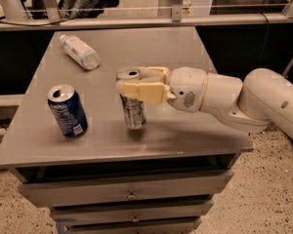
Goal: Place redbull can upright
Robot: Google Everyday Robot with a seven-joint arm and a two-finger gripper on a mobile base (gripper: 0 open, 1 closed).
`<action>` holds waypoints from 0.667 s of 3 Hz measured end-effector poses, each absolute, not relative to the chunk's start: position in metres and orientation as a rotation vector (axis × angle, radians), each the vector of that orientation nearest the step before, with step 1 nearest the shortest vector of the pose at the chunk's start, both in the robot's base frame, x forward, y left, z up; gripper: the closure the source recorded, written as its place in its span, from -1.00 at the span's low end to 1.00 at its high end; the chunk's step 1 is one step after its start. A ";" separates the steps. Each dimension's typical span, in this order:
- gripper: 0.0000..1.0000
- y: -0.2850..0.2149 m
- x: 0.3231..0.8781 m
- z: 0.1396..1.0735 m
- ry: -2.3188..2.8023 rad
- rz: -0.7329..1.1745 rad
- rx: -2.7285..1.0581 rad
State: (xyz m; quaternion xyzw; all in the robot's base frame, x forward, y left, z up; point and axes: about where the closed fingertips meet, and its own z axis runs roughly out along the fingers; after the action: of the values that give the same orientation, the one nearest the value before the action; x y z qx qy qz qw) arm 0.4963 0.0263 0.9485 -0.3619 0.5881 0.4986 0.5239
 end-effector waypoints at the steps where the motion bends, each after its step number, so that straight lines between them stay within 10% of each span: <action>1: 1.00 0.022 0.492 0.940 1.382 1.176 -0.836; 2: 1.00 0.018 0.487 0.935 1.340 1.156 -0.807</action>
Offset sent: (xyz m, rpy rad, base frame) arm -0.0140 -0.0186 -0.0207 0.1021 -0.0957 -0.0993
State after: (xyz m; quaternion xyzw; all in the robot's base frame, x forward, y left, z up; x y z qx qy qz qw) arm 0.4869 0.0180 0.9350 -0.3427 0.5694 0.4911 0.5631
